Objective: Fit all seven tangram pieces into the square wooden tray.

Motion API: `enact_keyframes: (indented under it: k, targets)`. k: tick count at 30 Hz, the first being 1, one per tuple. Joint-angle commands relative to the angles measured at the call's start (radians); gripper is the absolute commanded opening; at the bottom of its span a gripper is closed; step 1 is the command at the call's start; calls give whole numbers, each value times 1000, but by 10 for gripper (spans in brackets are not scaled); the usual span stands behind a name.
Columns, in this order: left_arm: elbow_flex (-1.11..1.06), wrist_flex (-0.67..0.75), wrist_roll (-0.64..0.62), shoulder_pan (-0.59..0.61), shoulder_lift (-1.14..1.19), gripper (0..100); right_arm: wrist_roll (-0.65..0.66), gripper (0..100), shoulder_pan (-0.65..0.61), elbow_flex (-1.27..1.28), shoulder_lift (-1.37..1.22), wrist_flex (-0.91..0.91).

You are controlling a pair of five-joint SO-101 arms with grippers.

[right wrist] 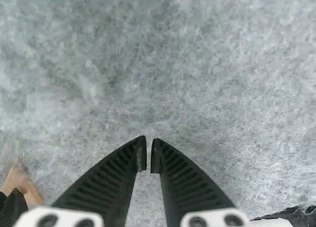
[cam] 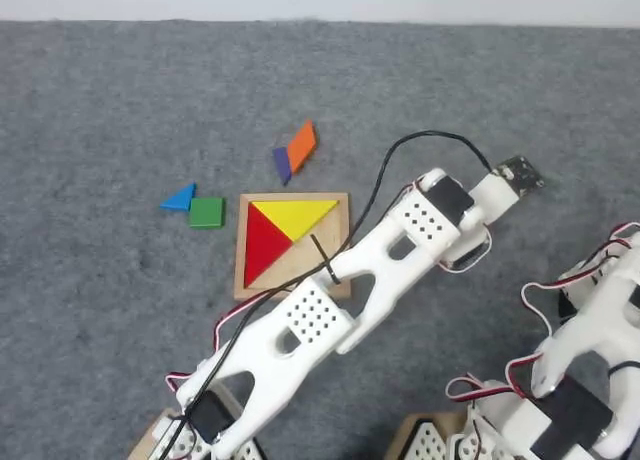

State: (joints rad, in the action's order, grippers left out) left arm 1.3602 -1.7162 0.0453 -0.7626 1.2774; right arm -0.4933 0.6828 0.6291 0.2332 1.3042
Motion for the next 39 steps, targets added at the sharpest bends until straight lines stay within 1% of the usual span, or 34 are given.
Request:
enact_keyframes:
  k: [1, 3, 5, 11, 20, 27, 31, 34, 39]
  targets:
    - [7, -12, 0, 18, -37, 156, 12, 31, 15, -52, 59, 13]
    - [7, 5, 3, 32, -37, 182, 12, 31, 15, -52, 59, 13]
    - [7, 8, 8, 34, -37, 186, 12, 31, 15, -52, 59, 13]
    - [2, 2, 137, 14, -37, 188, 12, 31, 12, -52, 59, 13]
    - [1, 0, 147, 6, -37, 181, 12, 31, 10, -52, 59, 13]
    - [1, 0, 147, 5, -37, 46, 12, 31, 12, -52, 59, 12]
    - [2, -38, 150, -21, -37, 23, 12, 31, 13, -52, 59, 12]
    - [-5, -41, 173, -48, -37, 14, 12, 31, 15, -52, 59, 12]
    - [-25, -41, 184, -46, -41, 13, 12, 31, 15, -52, 59, 12]
